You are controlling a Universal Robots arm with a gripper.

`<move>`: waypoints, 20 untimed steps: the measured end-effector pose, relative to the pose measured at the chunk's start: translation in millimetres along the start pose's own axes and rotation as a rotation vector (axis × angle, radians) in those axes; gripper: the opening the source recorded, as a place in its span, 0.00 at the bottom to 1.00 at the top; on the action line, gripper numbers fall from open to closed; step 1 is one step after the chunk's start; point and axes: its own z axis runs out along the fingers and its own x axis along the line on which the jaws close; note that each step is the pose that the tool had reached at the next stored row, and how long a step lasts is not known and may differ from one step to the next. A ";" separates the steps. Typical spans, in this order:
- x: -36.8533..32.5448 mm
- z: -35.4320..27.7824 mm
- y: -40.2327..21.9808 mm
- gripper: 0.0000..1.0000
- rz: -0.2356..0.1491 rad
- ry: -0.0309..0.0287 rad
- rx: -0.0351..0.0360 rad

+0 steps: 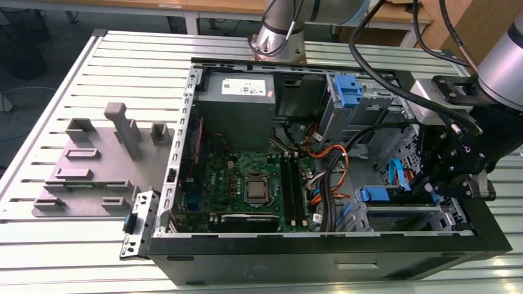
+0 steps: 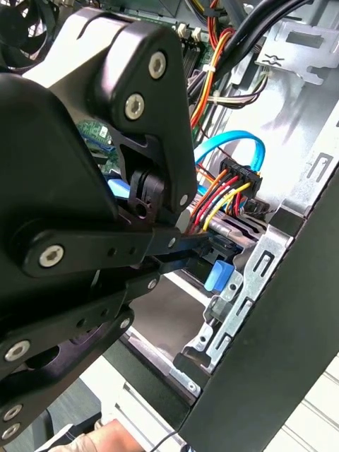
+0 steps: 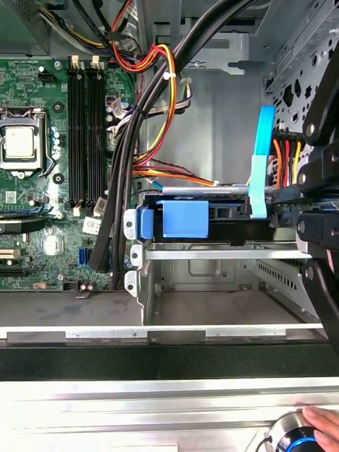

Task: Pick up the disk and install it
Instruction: 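Insert the second disk wire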

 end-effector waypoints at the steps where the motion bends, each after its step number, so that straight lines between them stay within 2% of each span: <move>1: 0.0 0.0 0.0 0.16 0.000 0.0000 0.0000; 6: 0.0 0.2 0.0 0.18 0.000 -0.0003 0.0000; 7: 0.0 0.2 0.0 0.24 0.000 -0.0003 -0.0001; 12: 0.0 -0.2 0.0 0.24 0.000 -0.0001 0.0000; 20: 0.6 -14.6 -0.2 0.24 0.000 -0.0001 0.0000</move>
